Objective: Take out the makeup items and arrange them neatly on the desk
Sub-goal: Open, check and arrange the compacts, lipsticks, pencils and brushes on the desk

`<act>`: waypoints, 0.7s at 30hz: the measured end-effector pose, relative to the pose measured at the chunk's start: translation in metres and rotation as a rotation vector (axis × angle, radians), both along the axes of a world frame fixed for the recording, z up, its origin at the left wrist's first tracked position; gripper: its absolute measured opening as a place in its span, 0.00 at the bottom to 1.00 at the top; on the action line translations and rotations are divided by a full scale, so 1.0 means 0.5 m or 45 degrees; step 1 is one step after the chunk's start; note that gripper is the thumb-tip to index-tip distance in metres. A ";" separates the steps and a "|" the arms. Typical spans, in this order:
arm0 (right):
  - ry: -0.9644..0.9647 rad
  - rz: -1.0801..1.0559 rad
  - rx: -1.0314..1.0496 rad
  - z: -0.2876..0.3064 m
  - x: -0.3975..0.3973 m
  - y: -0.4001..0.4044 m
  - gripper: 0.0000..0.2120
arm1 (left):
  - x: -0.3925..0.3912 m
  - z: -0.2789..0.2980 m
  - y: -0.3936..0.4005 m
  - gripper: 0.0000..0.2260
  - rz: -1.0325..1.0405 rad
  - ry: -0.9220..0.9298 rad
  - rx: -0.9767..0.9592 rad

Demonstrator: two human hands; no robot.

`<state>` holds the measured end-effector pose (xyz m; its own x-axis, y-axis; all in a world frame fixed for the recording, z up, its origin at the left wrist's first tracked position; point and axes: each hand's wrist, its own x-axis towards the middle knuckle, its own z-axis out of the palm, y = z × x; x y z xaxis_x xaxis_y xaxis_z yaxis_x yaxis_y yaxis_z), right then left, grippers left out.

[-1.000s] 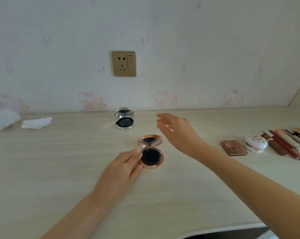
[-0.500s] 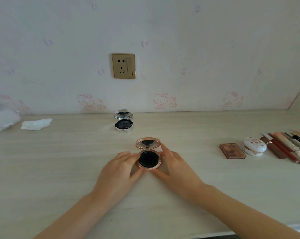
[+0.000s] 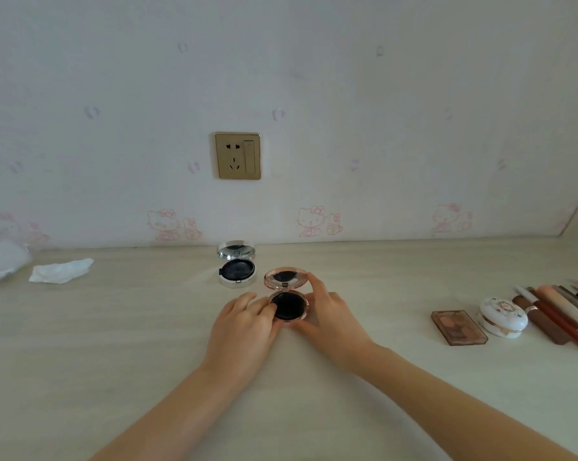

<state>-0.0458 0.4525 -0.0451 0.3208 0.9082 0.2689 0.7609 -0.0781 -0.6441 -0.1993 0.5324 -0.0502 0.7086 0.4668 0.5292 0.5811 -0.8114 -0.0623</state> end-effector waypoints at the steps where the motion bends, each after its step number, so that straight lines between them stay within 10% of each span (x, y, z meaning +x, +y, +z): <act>1: 0.015 -0.017 -0.010 -0.004 0.008 0.015 0.41 | 0.007 -0.002 0.010 0.18 0.007 0.006 0.010; 21: 0.017 -0.045 -0.088 -0.013 0.077 0.169 0.44 | 0.092 -0.012 0.143 0.12 0.096 0.110 0.151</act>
<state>-0.0073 0.5369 -0.0517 0.3561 0.9125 0.2016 0.7483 -0.1493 -0.6463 -0.1531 0.6037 -0.0560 0.7190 0.4586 0.5223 0.6287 -0.7495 -0.2073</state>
